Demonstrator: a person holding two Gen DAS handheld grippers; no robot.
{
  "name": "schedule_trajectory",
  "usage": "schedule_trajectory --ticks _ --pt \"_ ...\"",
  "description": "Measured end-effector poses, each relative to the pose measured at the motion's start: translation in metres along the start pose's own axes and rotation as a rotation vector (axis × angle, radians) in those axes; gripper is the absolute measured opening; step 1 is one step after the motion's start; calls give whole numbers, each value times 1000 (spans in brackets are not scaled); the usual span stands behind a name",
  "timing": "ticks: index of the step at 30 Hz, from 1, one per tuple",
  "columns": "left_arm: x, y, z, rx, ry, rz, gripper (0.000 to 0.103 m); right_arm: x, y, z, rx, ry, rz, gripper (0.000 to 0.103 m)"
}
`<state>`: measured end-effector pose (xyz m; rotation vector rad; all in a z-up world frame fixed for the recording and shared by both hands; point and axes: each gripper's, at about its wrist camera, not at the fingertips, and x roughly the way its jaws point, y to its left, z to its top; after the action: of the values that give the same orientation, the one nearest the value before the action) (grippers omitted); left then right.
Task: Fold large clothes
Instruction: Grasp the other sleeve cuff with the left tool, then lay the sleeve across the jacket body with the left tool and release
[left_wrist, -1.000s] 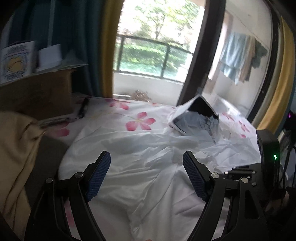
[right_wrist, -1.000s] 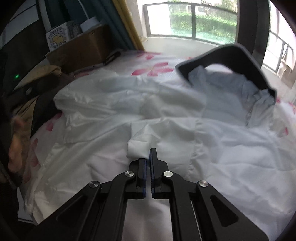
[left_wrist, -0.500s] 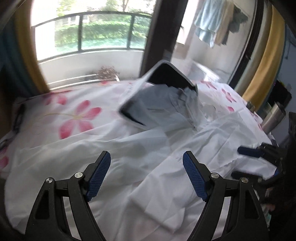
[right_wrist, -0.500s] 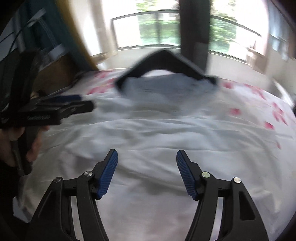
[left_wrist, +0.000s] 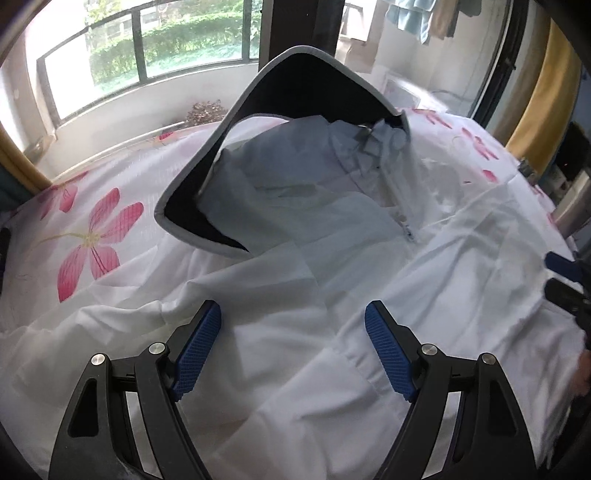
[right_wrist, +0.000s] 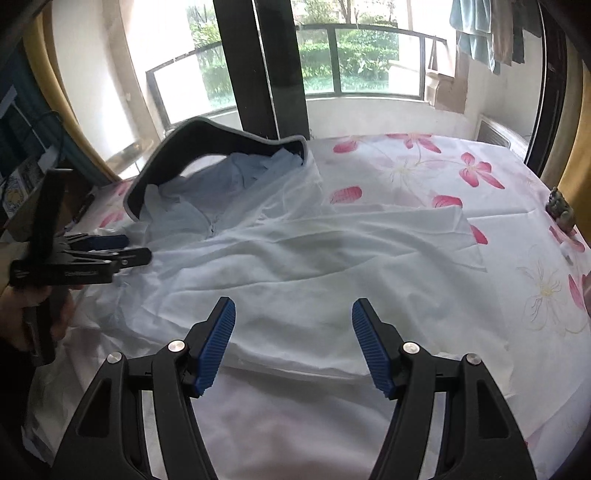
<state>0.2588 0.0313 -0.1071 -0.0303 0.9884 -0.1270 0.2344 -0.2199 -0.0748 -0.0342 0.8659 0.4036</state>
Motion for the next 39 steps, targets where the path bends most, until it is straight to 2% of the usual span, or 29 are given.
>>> schedule_trajectory --ticks 4,6,7,9,10,11,12,14,20,26,39 --pt "4 5 6 -12 8 22 83 1 2 -1 -19 -6 19 66" --pt "4 7 6 -19 2 39 75 4 3 -2 -22 -2 25 66" --pt "3 9 5 -12 -3 66 66 5 3 -2 -22 -1 28 66" --pt "0 13 3 -8 -12 82 58 5 4 -3 -24 -5 34 66" --pt "-1 15 3 -10 -18 88 51 4 4 -3 -24 -9 34 66" --pt "-2 17 1 -8 -25 102 40 2 4 -3 -24 -15 35 66" --pt "-4 20 0 -16 -32 106 34 0 5 -2 -21 -23 36 66" --pt "-8 28 -1 -47 -39 110 11 -2 4 -1 -15 -35 36 66" --pt "-30 46 -10 -108 -80 117 9 -8 4 -1 -10 -48 34 66" --pt "-65 54 -17 -151 -159 109 9 -14 5 -4 -3 -55 39 66" --pt "-126 24 -7 -140 -277 97 9 -28 -10 -15 18 -73 53 66"
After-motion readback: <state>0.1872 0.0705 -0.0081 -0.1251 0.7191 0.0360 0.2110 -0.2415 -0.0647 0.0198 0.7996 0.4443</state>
